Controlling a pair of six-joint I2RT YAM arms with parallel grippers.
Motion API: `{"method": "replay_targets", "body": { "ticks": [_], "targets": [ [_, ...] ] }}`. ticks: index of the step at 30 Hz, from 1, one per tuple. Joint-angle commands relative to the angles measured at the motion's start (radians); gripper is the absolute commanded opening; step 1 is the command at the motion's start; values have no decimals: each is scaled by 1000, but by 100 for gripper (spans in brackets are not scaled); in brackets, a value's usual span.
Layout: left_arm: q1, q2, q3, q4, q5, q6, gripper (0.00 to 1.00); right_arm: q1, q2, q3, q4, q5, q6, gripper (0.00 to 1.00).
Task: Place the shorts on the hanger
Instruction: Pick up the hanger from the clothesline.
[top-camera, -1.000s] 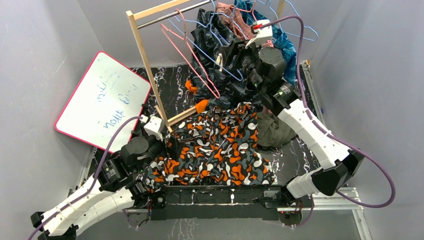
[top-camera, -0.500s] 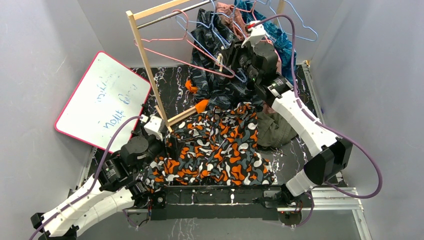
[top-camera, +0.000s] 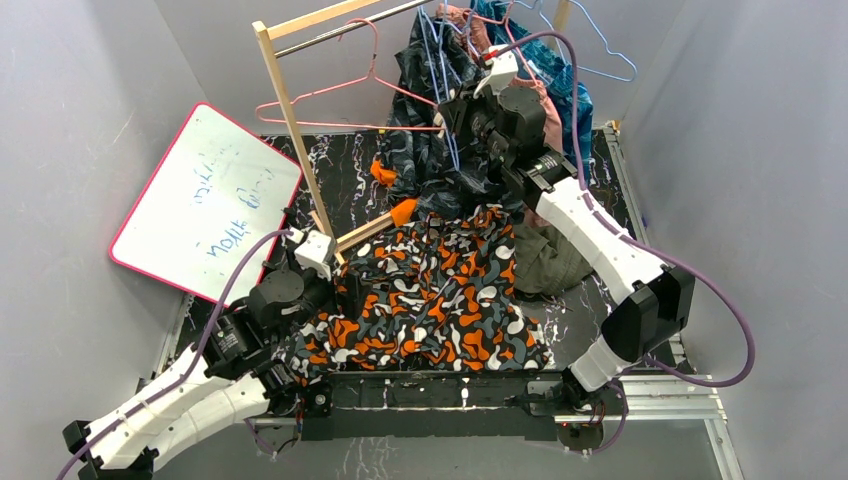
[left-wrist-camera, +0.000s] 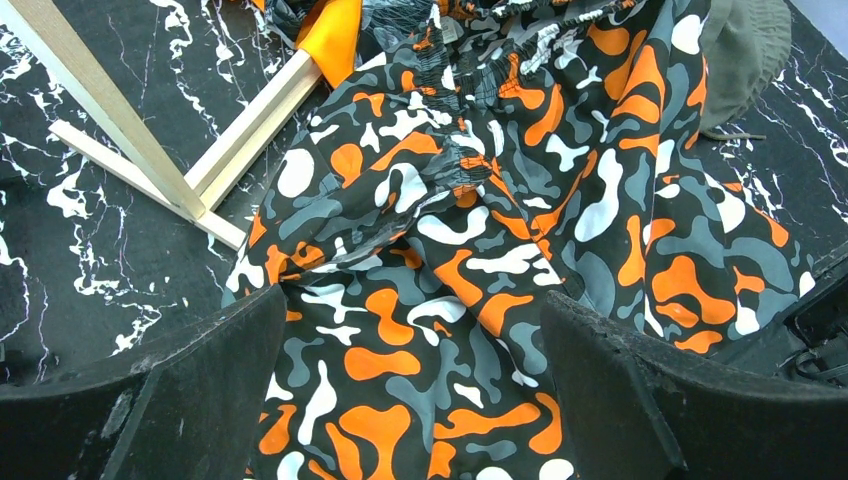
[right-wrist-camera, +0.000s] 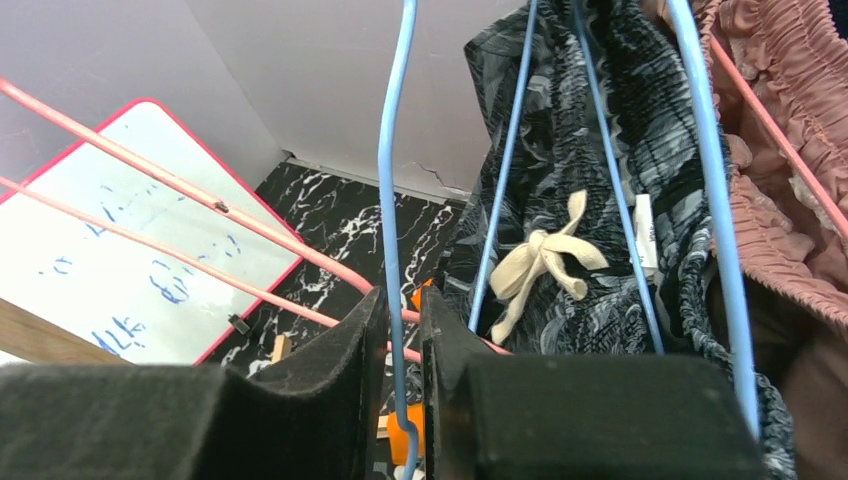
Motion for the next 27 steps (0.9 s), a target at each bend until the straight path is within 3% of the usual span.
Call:
{"method": "replay_targets", "body": {
  "ticks": [1,4,9,13,18,27],
  "targets": [
    [7,7,20,5,9,16,98,-6,14,55,33,18,-11,31],
    [8,12,22,4,10,18,99,-6,17,68,33,27,-12,39],
    [8,15,21,4,9,19,98,-6,15,93,47,30,-6,40],
    [8,13,22,4,11,20,98,-7,19,110,54,35,-8,29],
    [8,12,21,7,12,23,98,-6,20,112,55,37,-4,2],
    [10,-4,21,5,13,21,98,-6,-19,84,106,27,4,0]
  ]
}}
